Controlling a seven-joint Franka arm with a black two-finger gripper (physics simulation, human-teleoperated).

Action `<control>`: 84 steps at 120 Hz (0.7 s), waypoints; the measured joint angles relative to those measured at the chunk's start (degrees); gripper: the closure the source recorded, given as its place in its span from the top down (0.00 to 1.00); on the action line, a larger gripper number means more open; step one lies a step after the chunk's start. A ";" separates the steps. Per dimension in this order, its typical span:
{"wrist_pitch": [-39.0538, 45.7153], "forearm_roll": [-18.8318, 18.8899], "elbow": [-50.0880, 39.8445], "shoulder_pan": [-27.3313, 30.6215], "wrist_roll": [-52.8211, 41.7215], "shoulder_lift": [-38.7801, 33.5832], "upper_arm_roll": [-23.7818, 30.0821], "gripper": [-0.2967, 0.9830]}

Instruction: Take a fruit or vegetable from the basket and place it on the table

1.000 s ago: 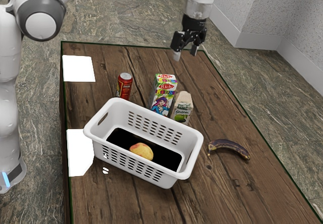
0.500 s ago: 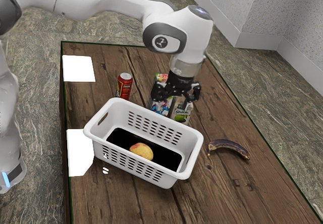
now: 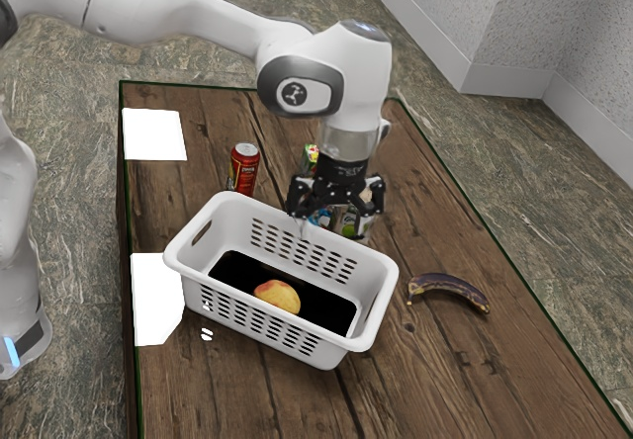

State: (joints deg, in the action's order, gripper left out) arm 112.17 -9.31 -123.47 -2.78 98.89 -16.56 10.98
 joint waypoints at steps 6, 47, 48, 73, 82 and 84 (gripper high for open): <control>0.59 -1.48 -2.62 0.33 1.10 -2.50 1.39 0.77; 6.22 -10.19 -9.62 4.41 6.51 -2.43 5.71 0.77; 6.34 -10.27 -9.64 4.49 6.62 -2.37 5.71 0.77; 8.29 -11.39 -10.66 5.89 8.74 -0.86 5.71 0.77; 8.85 -11.88 -10.66 5.63 9.04 0.86 5.71 0.77; 8.99 -11.98 -10.66 5.59 9.08 1.11 5.71 0.77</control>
State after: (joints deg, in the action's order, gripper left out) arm 121.16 -21.29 -134.13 2.81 107.97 -15.45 16.69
